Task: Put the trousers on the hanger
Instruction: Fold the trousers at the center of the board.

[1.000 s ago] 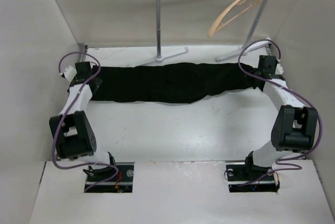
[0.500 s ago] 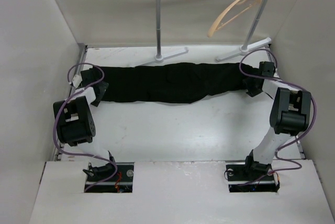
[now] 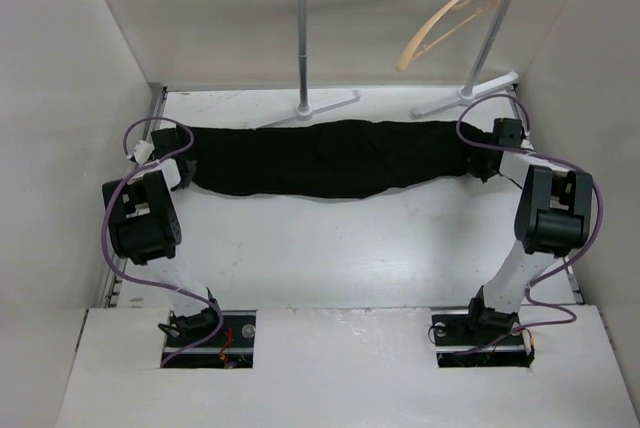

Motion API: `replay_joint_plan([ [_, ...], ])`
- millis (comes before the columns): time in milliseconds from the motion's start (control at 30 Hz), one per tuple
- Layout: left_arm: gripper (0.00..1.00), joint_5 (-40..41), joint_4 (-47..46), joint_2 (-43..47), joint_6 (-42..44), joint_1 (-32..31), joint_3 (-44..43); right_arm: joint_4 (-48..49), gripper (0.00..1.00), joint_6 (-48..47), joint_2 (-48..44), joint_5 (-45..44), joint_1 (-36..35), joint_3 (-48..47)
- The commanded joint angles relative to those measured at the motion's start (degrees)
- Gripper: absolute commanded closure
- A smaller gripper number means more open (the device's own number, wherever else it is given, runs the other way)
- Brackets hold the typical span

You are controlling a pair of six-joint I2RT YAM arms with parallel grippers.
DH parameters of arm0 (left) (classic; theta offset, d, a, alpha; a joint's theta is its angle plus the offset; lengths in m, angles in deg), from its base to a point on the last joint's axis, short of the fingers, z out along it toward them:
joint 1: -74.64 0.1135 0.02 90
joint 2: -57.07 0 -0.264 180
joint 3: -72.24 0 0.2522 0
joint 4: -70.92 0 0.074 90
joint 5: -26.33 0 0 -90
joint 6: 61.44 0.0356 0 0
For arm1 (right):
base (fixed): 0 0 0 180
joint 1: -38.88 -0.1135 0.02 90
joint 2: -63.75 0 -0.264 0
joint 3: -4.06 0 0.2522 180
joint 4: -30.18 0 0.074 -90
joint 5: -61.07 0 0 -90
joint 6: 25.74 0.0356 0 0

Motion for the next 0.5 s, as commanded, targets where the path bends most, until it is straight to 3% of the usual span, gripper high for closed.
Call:
replay_joint_plan([
  [0,0.94,6.11,7.36,4.72,1.77,2.39,1.89,0.64,0.97,0.02,-7.23,-4.66,-0.36,5.64],
  [333,0.95,14.82,18.17,12.54,3.8,2.75,3.82,-0.85,1.0,7.92,-23.31,-5.02,-1.77,21.63],
  [467,0.89,16.4,20.9,16.94,4.33,3.97,7.33,-2.51,1.0,8.9,-34.63,-3.26,-1.86,31.91],
])
